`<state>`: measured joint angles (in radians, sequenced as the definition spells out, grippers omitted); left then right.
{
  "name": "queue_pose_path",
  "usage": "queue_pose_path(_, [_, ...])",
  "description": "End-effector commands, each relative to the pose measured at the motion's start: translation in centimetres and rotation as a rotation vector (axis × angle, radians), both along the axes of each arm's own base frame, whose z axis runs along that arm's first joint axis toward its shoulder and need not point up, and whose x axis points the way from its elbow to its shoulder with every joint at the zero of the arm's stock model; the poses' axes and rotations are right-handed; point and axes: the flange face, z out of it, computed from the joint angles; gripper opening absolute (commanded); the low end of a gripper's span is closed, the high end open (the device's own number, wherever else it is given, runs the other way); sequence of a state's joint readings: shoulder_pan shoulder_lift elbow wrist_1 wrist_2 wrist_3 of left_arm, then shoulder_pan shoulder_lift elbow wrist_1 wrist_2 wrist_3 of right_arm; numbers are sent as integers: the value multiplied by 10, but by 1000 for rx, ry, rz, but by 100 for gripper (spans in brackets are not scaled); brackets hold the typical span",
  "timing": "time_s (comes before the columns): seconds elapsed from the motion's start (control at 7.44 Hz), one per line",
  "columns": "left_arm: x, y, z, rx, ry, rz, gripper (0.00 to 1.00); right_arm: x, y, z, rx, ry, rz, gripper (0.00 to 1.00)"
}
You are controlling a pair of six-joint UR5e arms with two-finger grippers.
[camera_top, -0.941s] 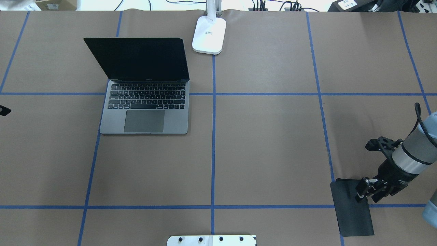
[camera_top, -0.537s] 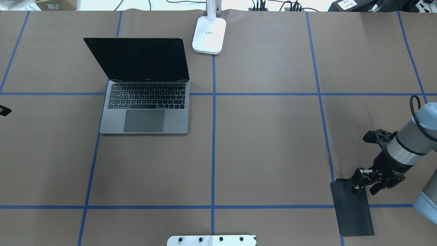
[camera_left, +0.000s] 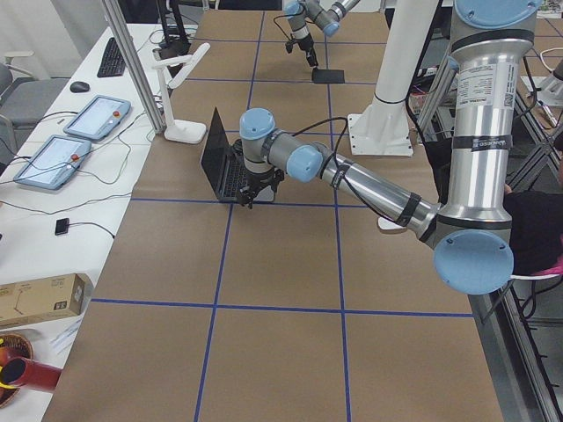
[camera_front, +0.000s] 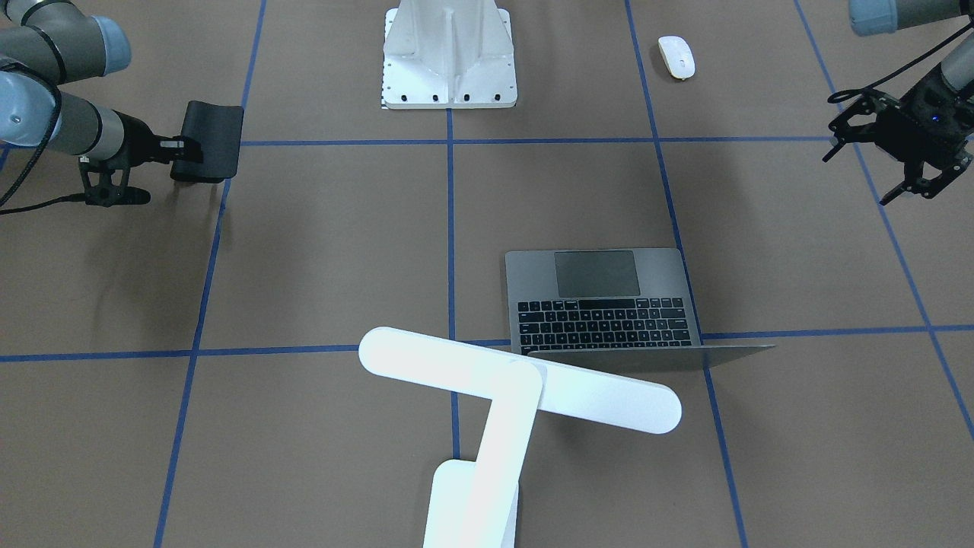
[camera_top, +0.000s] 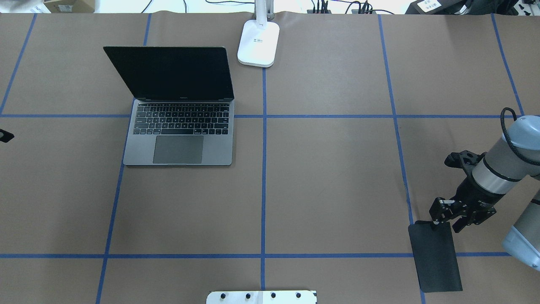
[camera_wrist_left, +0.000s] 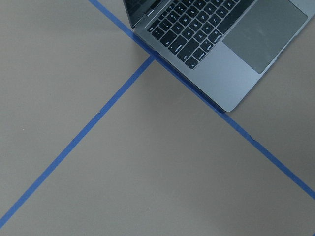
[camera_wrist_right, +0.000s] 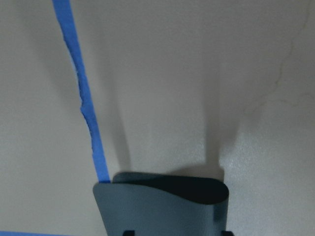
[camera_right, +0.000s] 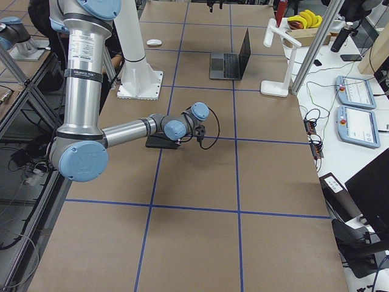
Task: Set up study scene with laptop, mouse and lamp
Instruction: 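Close the right gripper on the black object's near end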
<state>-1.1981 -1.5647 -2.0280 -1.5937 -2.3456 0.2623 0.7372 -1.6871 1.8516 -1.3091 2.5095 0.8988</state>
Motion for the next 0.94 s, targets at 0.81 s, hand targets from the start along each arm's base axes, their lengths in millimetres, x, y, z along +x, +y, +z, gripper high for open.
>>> queue_pose_path(0.81, [1, 0, -2, 4, 2, 1, 99, -9, 9, 8, 36, -23, -70, 46])
